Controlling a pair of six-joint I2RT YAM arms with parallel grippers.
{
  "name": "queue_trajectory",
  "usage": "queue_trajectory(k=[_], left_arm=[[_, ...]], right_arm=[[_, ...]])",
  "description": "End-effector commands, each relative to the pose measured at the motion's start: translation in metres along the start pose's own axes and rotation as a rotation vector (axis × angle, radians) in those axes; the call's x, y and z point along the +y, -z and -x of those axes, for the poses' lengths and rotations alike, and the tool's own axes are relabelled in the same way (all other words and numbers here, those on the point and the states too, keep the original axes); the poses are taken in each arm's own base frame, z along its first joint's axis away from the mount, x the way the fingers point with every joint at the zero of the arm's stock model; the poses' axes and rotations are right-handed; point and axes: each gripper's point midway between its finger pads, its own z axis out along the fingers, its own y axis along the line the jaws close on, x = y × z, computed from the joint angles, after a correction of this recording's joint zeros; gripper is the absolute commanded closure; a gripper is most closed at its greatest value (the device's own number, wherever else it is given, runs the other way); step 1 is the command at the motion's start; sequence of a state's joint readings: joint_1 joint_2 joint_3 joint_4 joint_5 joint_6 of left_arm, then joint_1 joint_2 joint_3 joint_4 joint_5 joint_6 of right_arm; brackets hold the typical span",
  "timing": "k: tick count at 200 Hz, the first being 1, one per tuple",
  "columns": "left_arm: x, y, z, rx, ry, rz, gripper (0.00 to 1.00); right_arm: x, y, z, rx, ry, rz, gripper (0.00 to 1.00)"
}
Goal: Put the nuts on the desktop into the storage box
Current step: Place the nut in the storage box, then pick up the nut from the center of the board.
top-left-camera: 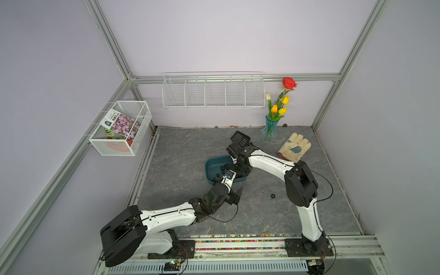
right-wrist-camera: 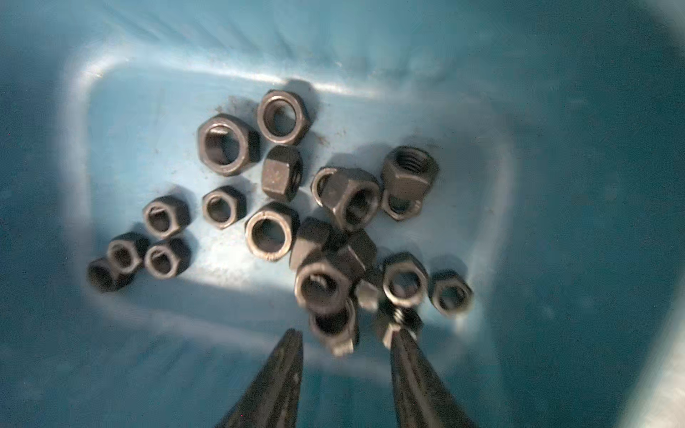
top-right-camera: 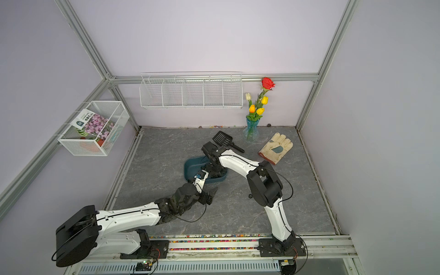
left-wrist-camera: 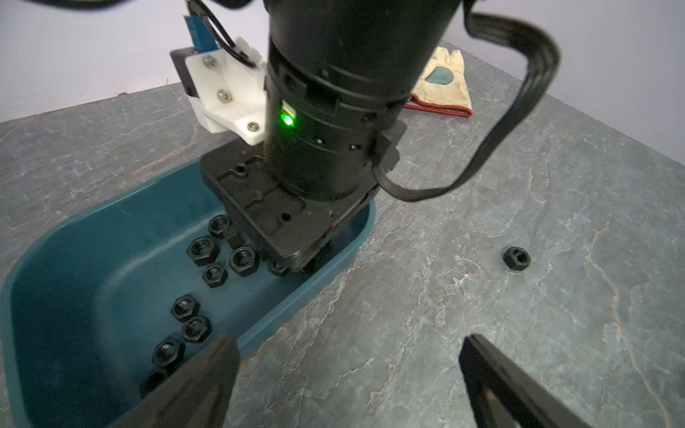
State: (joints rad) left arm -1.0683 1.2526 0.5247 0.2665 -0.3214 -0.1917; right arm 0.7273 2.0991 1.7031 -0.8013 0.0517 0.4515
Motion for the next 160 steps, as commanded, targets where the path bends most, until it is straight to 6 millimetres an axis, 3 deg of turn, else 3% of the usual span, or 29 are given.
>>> queue_trajectory(k=[1, 36, 64, 108, 160], left_arm=[[-0.013, 0.005, 0.019, -0.033, -0.045, -0.028, 0.02], [-0.032, 0.007, 0.025, -0.038, -0.083, -0.066, 0.02], [-0.047, 0.008, 0.028, -0.042, -0.092, -0.109, 0.02], [-0.077, 0.004, 0.023, -0.02, -0.113, -0.202, 0.02], [-0.108, -0.008, 0.019, -0.01, -0.116, -0.294, 0.02]], right_arm=[[-0.004, 0.047, 0.012, -0.09, 0.021, -0.025, 0.56], [-0.021, 0.075, 0.007, -0.138, 0.002, -0.06, 0.55], [-0.044, 0.091, -0.009, -0.16, -0.039, -0.096, 0.55], [-0.092, 0.099, -0.059, -0.146, -0.124, -0.165, 0.55], [-0.132, 0.092, -0.124, -0.103, -0.237, -0.198, 0.55]])
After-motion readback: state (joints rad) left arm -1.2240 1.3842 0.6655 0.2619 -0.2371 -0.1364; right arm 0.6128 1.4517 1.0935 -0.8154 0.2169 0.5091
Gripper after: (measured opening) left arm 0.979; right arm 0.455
